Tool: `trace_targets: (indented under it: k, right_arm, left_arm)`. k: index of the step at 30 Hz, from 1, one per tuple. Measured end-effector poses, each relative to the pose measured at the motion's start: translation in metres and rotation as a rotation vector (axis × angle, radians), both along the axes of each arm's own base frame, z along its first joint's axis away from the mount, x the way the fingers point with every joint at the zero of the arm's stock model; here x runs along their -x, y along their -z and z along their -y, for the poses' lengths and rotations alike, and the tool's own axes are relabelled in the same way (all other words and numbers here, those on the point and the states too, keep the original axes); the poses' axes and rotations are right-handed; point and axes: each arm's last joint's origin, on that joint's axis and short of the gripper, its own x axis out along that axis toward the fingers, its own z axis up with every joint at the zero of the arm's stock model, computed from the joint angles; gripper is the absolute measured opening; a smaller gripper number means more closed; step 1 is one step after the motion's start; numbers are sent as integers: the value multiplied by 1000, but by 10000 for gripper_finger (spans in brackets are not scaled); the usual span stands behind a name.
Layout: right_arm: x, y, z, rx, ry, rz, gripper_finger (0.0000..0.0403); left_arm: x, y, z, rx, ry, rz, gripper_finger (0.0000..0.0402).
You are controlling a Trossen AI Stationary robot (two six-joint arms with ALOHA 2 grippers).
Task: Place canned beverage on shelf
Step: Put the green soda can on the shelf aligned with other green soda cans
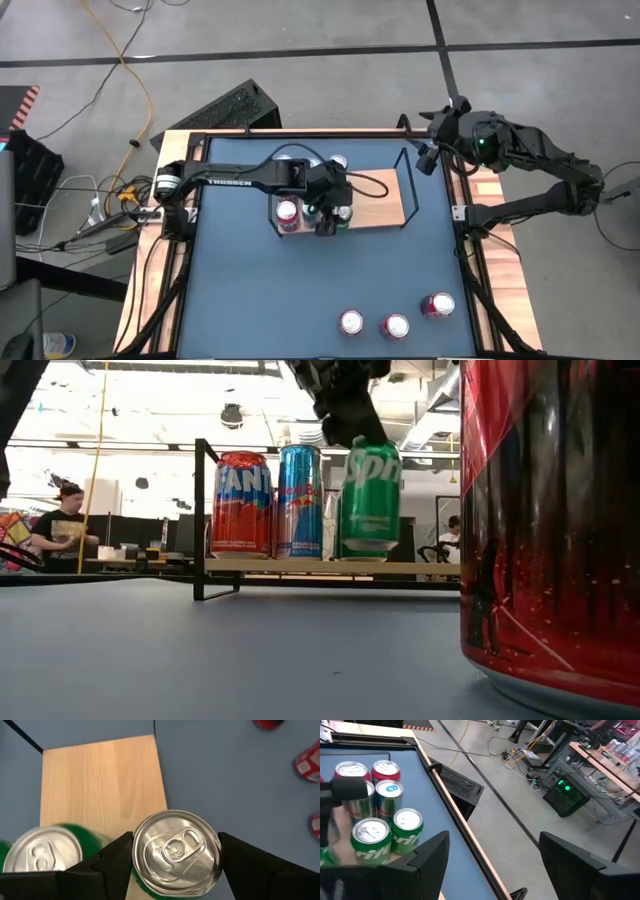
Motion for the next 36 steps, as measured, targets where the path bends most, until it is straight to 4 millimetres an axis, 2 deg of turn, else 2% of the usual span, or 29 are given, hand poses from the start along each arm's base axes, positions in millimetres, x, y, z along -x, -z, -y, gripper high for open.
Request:
trace_targets:
  k: [5,36]
  right_arm:
    - [1,0,4,4,22,-6,303]
    - [2,0,6,21,21,-30,303]
  left_arm:
    - [-2,7,-3,-1,-17,-26,251]
    - [-3,8,-9,-72,-37,-28,264]
